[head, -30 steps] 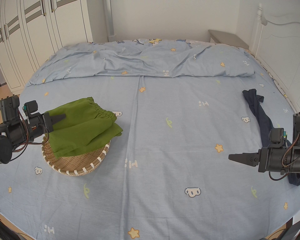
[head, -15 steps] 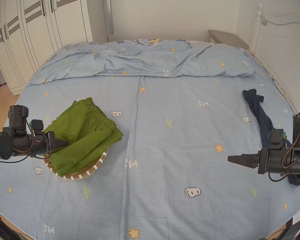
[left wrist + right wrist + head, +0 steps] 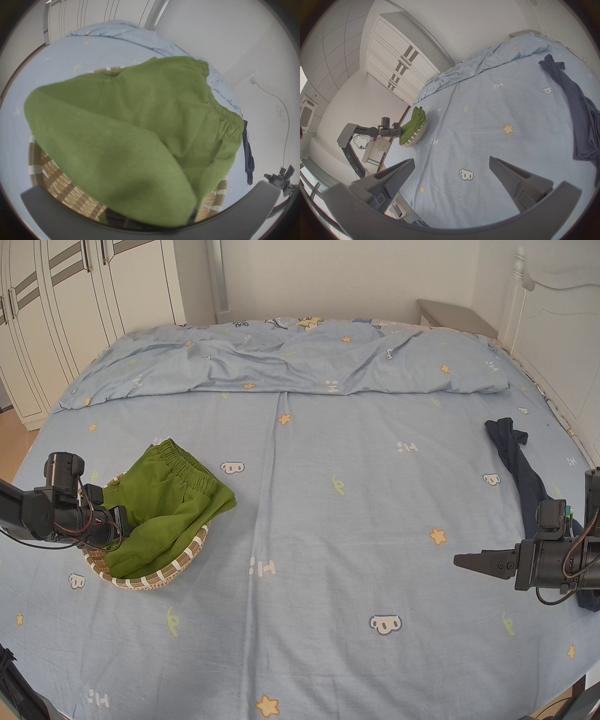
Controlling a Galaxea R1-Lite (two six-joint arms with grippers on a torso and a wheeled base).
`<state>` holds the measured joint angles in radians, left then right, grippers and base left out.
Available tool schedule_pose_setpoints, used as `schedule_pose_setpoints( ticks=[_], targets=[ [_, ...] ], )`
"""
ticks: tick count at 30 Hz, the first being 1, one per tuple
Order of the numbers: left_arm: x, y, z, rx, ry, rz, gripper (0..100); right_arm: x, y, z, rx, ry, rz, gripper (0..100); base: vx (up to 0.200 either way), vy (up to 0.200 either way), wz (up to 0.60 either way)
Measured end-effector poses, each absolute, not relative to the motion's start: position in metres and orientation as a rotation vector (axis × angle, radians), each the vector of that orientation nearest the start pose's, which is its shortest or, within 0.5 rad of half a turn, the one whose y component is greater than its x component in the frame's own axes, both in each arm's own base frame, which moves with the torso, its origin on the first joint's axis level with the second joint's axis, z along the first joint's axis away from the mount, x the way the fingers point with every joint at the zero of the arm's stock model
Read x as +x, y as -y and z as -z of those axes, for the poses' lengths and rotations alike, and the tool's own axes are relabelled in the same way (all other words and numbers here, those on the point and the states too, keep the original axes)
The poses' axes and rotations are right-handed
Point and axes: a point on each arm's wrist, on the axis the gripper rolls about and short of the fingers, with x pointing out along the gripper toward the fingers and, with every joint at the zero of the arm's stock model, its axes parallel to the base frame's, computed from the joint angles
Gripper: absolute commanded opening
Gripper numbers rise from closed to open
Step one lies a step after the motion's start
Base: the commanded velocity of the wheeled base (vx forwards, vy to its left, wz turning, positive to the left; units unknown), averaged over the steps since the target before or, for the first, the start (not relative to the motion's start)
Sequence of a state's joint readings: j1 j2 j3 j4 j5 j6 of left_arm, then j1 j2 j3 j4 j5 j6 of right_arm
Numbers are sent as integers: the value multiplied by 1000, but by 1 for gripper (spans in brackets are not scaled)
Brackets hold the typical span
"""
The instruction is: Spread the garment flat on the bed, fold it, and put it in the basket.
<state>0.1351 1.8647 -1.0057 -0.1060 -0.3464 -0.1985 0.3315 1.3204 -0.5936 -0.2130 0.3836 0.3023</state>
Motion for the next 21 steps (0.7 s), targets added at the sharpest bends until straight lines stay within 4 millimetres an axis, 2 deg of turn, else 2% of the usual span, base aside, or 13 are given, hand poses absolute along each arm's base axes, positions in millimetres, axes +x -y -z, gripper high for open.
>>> schedule_pose_setpoints(
  ticks=[13, 14, 21],
  targets=[
    [339, -37, -119, -376, -800, 124, 0, 181, -72, -181, 294, -627, -620, 100, 0, 0, 0],
    [339, -37, -118, -376, -802, 122, 100, 181, -72, -181, 295, -627, -620, 100, 0, 0, 0],
    [333, -37, -122, -359, -841, 61, 100, 180, -72, -181, 295, -629, -619, 100, 0, 0, 0]
  ],
)
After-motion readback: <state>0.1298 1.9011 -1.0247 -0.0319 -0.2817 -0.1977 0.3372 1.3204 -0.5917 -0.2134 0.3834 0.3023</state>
